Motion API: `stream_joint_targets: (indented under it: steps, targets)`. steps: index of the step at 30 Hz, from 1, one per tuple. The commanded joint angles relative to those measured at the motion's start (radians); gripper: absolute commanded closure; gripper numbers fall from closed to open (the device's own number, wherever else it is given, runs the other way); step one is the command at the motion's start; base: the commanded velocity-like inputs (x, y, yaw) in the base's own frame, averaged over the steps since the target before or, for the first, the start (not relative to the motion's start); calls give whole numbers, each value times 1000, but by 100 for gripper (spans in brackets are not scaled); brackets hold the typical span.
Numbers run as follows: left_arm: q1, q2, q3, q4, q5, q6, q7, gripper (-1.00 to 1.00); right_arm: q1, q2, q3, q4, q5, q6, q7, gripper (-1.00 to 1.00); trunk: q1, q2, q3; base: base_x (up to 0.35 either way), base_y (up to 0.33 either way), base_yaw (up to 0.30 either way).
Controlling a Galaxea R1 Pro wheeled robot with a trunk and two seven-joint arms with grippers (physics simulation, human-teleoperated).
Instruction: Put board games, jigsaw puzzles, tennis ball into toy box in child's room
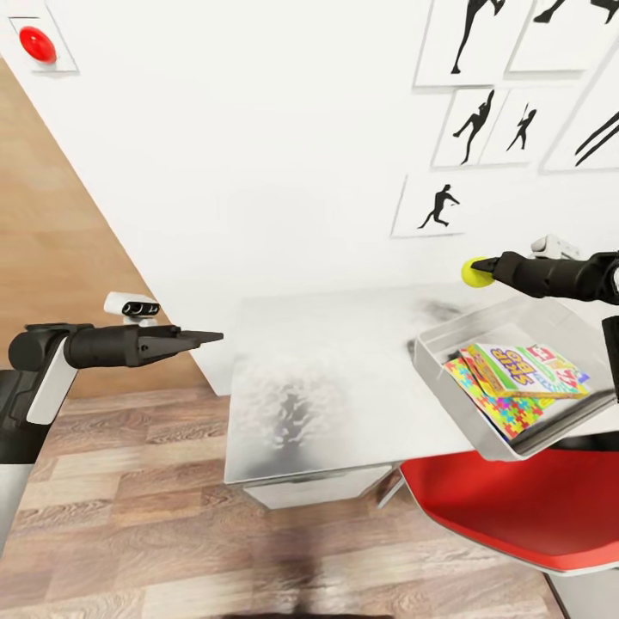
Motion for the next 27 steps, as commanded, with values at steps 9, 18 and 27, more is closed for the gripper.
stream_joint_targets:
  steps: [9,18,27]
  targets:
    - [-1,1,-3,0,3,11,-2,-100,32,1,2,-40,-37,1,-10,100,1,-2,13,0,0,7]
    - [-1,0,-2,0,3,11,-2,-100,34,0,1,-40,-49,1,-10,100,1,-2,23,0,0,50]
    - [-1,0,0,0,2,11,-2,-100,34,-10,0,-40,-50,1,-10,100,1,-2,25,0,-5,-236]
